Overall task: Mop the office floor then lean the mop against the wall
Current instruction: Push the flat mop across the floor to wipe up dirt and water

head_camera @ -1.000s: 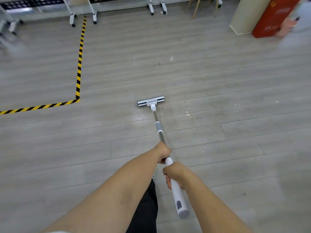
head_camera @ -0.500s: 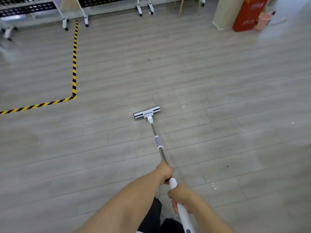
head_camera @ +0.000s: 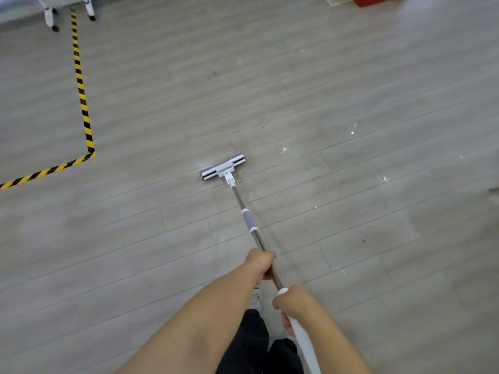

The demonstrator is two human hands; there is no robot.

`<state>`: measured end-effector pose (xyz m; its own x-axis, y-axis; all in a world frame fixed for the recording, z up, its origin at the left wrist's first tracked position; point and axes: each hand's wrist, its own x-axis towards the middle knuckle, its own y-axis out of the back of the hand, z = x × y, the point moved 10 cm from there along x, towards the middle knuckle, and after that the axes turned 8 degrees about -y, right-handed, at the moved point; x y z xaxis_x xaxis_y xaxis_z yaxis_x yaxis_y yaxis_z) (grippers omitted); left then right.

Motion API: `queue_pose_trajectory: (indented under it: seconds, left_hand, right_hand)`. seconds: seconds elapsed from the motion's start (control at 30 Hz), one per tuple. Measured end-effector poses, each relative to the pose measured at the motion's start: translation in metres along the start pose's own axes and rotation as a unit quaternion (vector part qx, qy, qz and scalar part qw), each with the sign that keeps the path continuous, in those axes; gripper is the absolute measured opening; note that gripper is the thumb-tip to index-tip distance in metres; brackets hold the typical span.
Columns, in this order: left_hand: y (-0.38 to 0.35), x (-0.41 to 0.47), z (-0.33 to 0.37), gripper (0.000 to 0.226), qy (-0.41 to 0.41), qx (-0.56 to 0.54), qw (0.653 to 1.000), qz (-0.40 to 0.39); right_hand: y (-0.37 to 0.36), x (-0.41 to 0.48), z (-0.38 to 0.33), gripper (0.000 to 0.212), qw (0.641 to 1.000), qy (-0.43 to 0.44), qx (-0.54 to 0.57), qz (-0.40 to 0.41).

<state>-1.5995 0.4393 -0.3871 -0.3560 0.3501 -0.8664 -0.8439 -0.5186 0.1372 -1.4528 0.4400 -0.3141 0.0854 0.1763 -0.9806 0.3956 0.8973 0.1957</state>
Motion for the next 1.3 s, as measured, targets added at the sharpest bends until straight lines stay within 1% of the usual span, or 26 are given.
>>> queue_pose_trajectory:
  seconds: [0.07,0.13,0.23,0.3,0.37,0.47,0.63,0.77,0.87,0.97,1.07,1.2,1.3]
  left_hand:
    - [-0.002,0.007,0.004,0.012,-0.004,0.021,1.000,-0.002]
    - [-0.007,0.007,0.008,0.007,-0.009,0.038,0.999,-0.003]
    - [-0.016,0.005,0.021,0.007,-0.024,0.038,0.999,0.001]
    - [-0.019,-0.002,0.030,0.007,-0.032,0.028,0.999,0.003]
    - [-0.026,-0.011,0.036,0.007,-0.038,0.019,0.999,0.000]
    - [-0.043,-0.024,0.040,0.006,-0.051,0.024,0.998,-0.003]
    - [-0.096,-0.055,0.048,0.004,-0.082,0.037,0.996,0.002]
    - [-0.154,-0.077,0.045,0.007,-0.096,0.050,0.994,0.002]
    - [-0.199,-0.088,0.034,0.005,-0.091,0.047,0.995,-0.007]
    - [-0.233,-0.093,0.018,0.011,-0.077,0.052,0.996,-0.006]
    - [-0.255,-0.095,0.001,0.014,-0.062,0.054,0.997,0.001]
    - [-0.268,-0.095,-0.010,0.016,-0.052,0.052,0.997,0.016]
    - [-0.271,-0.096,-0.016,0.016,-0.034,0.060,0.998,0.010]
  right_hand:
    - [0.001,0.003,0.003,0.023,1.000,0.005,0.002,0.001]
    - [0.010,0.002,0.003,0.026,1.000,0.021,-0.002,0.019]
    - [0.027,-0.006,0.002,0.012,0.999,0.034,0.002,0.032]
    - [0.036,-0.017,-0.002,0.005,0.999,0.038,-0.014,0.034]
    - [0.045,-0.031,-0.003,0.004,0.997,0.047,-0.036,0.041]
    - [0.060,-0.045,0.004,0.008,0.993,0.064,-0.077,0.062]
    - [0.100,-0.055,0.041,0.010,0.989,0.088,-0.104,0.063]
    - [0.142,-0.057,0.090,0.014,0.991,0.087,-0.089,0.056]
    - [0.168,-0.045,0.125,0.013,0.993,0.089,-0.066,0.048]
    - [0.185,-0.024,0.156,0.026,0.995,0.083,-0.036,0.038]
    - [0.193,-0.004,0.181,0.037,0.997,0.077,-0.016,0.027]
    - [0.195,0.012,0.195,0.035,0.996,0.082,-0.004,0.019]
    - [0.193,0.014,0.197,0.030,0.997,0.078,-0.003,0.015]
